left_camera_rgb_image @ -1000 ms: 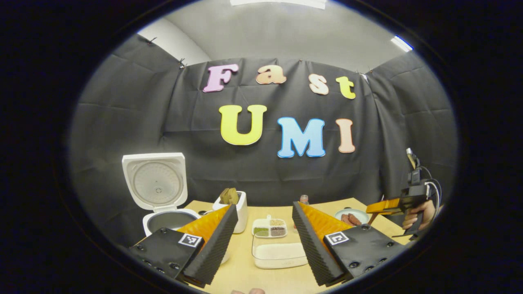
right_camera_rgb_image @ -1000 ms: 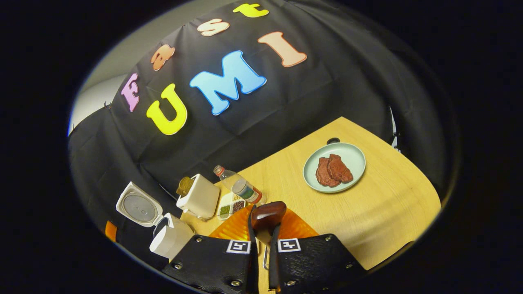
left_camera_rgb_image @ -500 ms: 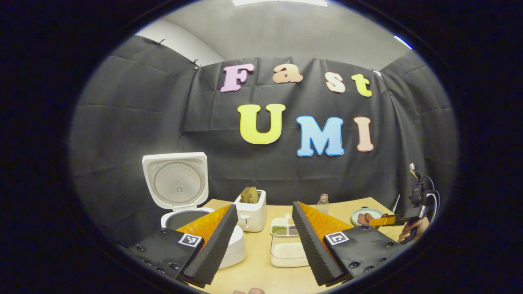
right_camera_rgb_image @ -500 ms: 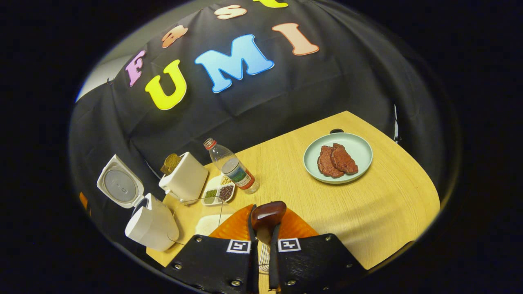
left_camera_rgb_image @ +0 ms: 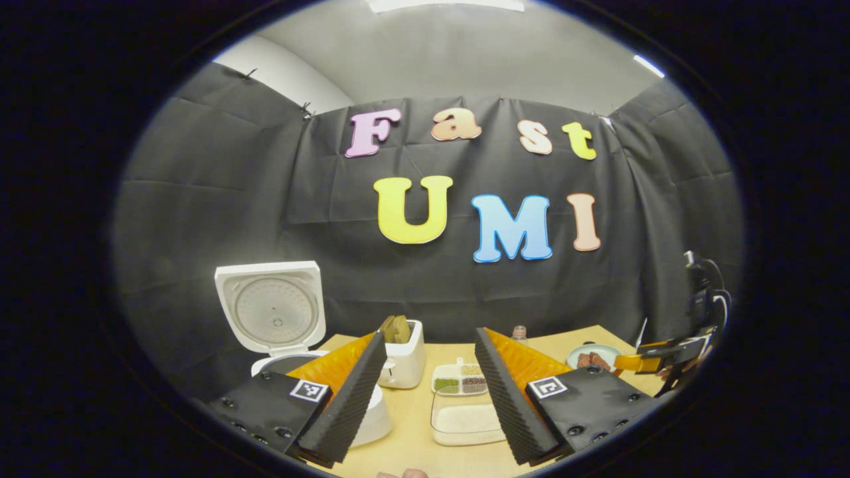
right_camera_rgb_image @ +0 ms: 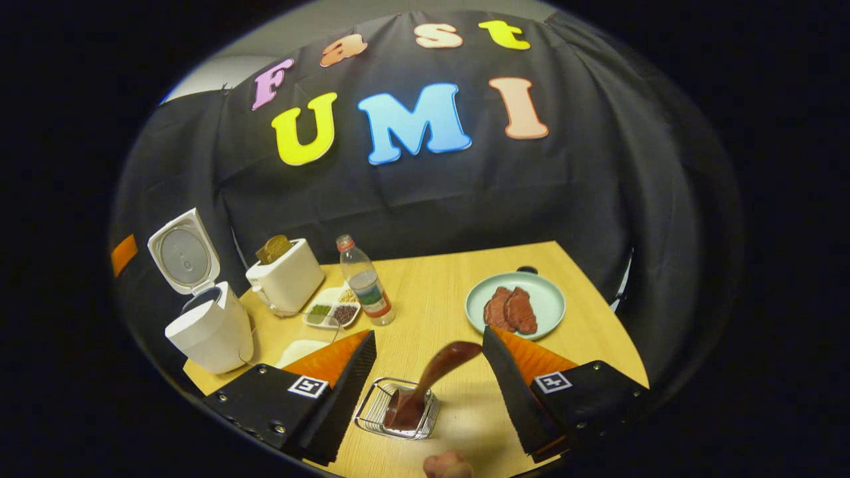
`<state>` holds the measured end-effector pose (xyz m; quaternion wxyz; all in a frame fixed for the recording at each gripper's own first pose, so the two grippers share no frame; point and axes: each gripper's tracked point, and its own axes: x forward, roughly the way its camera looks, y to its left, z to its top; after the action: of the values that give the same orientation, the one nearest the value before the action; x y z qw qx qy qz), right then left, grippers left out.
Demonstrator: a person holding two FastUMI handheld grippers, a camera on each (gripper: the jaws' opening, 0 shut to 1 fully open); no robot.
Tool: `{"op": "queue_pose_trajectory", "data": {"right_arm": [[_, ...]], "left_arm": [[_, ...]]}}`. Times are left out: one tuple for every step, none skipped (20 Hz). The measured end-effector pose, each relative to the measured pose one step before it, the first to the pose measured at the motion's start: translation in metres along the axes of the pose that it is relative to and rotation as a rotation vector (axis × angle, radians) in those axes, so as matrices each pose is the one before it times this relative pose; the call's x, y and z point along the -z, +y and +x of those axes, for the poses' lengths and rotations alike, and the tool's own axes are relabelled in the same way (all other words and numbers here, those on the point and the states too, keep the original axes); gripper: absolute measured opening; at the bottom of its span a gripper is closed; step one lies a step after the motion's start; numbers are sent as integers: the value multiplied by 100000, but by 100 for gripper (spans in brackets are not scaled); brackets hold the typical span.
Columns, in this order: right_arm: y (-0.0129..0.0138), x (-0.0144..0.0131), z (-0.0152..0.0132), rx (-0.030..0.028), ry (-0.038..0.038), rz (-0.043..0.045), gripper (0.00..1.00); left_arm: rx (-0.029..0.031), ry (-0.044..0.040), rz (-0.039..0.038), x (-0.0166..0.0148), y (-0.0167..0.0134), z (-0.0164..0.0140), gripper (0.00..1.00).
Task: Close the left gripper, press the button to open the rice cooker; take a wooden spoon from the chopstick holder with the right hand, scoop a spoonful of rice and pour it into the rice cooker, then put the wooden spoon back into the chopstick holder.
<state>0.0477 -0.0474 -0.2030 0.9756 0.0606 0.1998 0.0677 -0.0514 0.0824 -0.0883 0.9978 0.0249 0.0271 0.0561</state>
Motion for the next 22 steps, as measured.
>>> {"op": "queue_pose_trajectory", "data": {"right_arm": [[340,-1574,-832,-427,-3371,1498,96],[606,-1730,-620,-1896,-4408,1548,96],[474,-1606,-587,-334,-3961,468,97],[-84,-1423,-168,1284,-2938,-579,96],[8,-1262,-234,1003,-2355,-84,96],[205,-1318,-287,751,-2415,654,96],[339,-1201,-208,481,-1958,587,96],[447,-965,-156,227,-1784,757,96],[347,-792,-134,170,-2041,509,96],[470,-1013,-159,-108,-3218,477,96],[207,-851,83,897,-2532,143,96],[236,-335,41,882,-1421,120,96],[388,-369,-56,-25,-833,555,96],[453,-292,4,-247,-745,352,96],[320,-52,129,-656,-218,-288,96],[112,326,114,-51,402,-1039,96],[-62,447,95,473,1116,-1152,96],[120,374,20,106,1054,-686,96],[62,317,90,434,800,-485,96],[-73,286,133,412,782,-252,96],[76,213,140,244,931,247,96],[122,116,31,-47,540,246,96]], "left_arm": [[760,581,-73,-188,198,210,94],[901,-494,-644,-510,125,239,91],[323,-617,-610,-420,486,293,95],[-554,-132,-290,-350,863,423,96],[-787,-13,112,-513,960,460,92],[-1312,-310,229,-529,1075,536,96],[-904,-584,-140,-692,1151,574,96],[-1141,-310,-714,-553,1148,681,96],[-1470,397,-1185,-448,1170,766,96],[-1220,514,-1297,-193,1180,787,96],[-1307,-31,-725,-395,1159,812,96],[-890,113,36,-352,1082,859,96],[-966,389,333,-360,1083,958,92],[-2489,291,184,-338,1539,1048,96],[-2521,23,-473,-427,1466,1015,96],[-3525,496,-1124,-364,1691,1234,96],[-3600,786,-1878,-387,1555,1265,92],[-3148,1018,-2340,-191,1244,1117,94],[-3380,1542,-2387,-204,1078,897,95],[-3001,527,-1722,-422,985,1204,98],[-3386,77,-763,-395,1040,1170,95],[-3669,695,-35,-103,1078,1478,95]]}}
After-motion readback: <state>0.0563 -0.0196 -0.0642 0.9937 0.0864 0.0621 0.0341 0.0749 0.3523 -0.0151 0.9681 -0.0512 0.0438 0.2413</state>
